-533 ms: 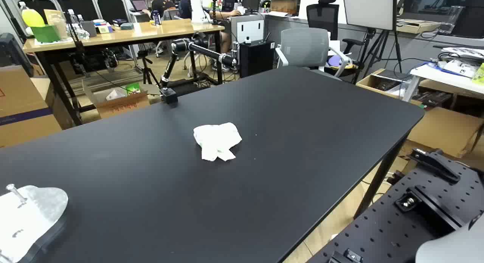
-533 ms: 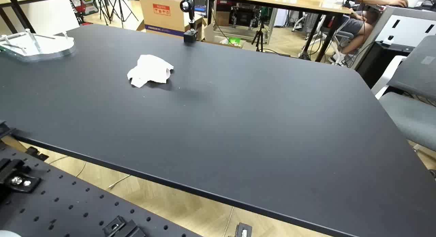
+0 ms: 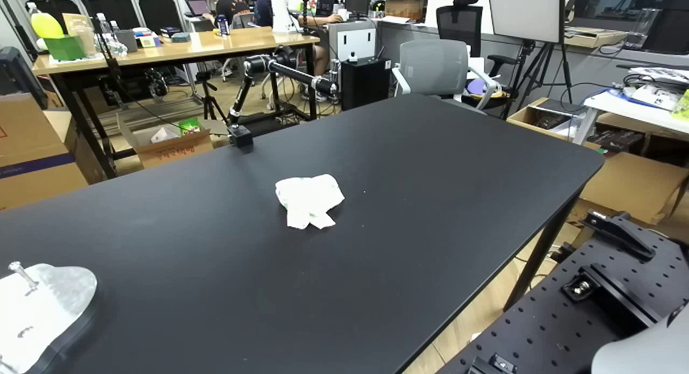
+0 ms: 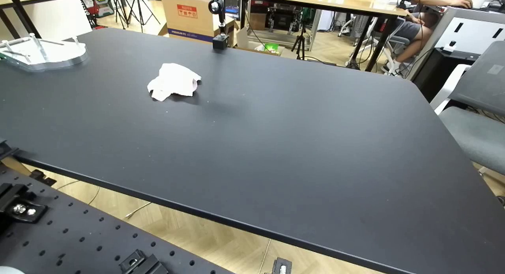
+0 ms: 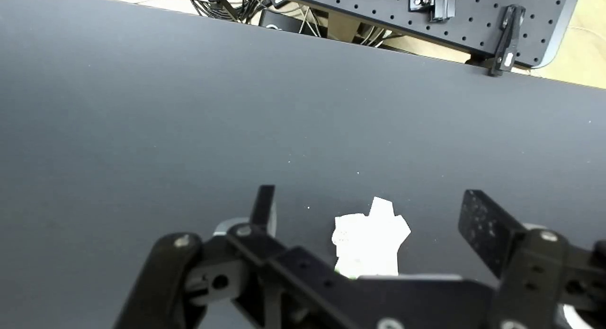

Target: Hang the white cloth onto the black extended arm-like object

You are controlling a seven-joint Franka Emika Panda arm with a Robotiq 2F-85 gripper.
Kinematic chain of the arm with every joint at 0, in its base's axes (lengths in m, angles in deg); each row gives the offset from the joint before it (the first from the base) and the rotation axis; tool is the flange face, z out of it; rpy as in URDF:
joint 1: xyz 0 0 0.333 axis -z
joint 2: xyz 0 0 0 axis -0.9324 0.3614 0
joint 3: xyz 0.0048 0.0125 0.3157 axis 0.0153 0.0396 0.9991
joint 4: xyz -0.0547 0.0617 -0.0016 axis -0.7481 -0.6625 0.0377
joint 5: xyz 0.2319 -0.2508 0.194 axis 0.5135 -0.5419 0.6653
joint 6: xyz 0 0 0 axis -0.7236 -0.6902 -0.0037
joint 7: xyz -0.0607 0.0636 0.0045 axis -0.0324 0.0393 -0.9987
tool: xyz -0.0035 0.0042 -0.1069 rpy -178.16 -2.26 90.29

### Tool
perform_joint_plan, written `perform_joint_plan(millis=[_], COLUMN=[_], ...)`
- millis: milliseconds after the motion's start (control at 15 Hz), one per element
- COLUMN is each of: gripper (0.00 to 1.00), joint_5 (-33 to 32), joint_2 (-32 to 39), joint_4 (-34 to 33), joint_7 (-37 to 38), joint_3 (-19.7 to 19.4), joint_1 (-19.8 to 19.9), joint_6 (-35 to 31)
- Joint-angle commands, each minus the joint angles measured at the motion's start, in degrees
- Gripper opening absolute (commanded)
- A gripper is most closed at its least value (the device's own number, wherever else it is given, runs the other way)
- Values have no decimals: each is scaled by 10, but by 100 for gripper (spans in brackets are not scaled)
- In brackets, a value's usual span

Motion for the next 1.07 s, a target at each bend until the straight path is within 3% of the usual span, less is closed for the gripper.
perform_joint_plan(millis=[0, 400, 1000], gripper=[100, 100, 100], joint_5=[-2, -8, -29], joint_2=[1, 1, 118], joint_4=[-1, 6, 27], joint_7=[2, 6, 29], joint_3=[-4, -1, 27], joint_1=[-6, -5, -10], joint_6=[1, -18, -235])
